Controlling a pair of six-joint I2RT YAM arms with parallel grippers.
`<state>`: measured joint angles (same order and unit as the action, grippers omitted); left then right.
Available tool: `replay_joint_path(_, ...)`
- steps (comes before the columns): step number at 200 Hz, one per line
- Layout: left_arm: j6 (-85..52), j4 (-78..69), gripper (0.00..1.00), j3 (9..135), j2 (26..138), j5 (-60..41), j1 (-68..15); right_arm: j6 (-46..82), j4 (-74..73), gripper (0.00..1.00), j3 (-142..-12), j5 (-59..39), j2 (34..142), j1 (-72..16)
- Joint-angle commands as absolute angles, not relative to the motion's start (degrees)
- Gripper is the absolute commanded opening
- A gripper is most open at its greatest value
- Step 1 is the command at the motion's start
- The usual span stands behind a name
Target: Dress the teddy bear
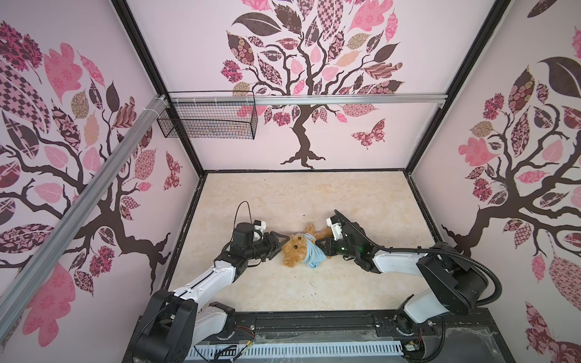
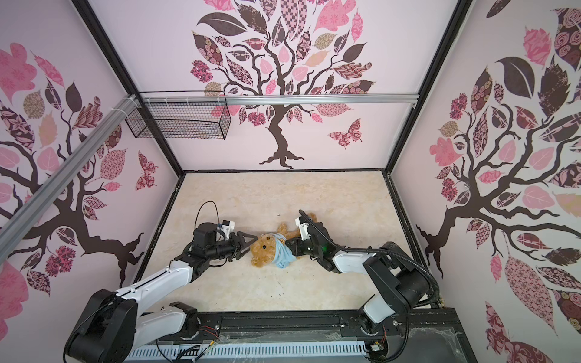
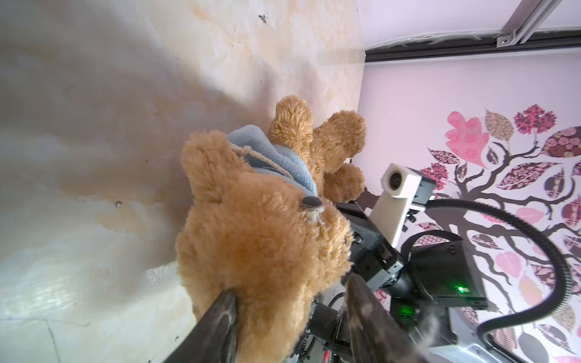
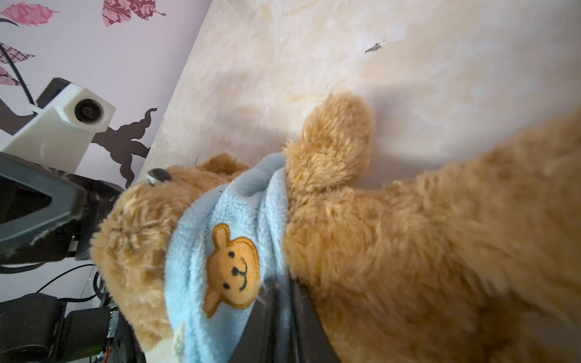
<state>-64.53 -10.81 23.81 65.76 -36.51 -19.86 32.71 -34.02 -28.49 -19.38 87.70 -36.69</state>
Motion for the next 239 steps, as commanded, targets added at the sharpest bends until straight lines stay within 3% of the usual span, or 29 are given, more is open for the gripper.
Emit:
replay_joint_path(1,-65.6,-13.8,0.63,21.5,64.5,-36.5,-20.4,35.5,-33.5,0.14,-25.6,-19.1,87.8,-38.0)
replay_joint_path(35,-64.0,-12.0,0.77,22.8,65.6,-36.6,-21.7,36.6,-35.4,0.11,-23.3,-16.3,86.9,-40.9)
replay_joint_path(119,-61.1,-12.0,0.97,23.4,71.5,-36.1,-22.1,38.8,-39.0,0.07,-19.3,-15.5,87.6,-43.5)
replay_joint_path(182,-68.2,-17.1,0.97,23.7,75.1,-37.6,-22.1,38.9,-41.0,0.04,-15.3,-15.8,86.6,-44.1)
replay_joint_path(239,-68.3,-12.4,0.76,25.9,76.4,-37.0,-23.7,38.2,-41.5,0.03,-14.3,-15.7,85.6,-44.3)
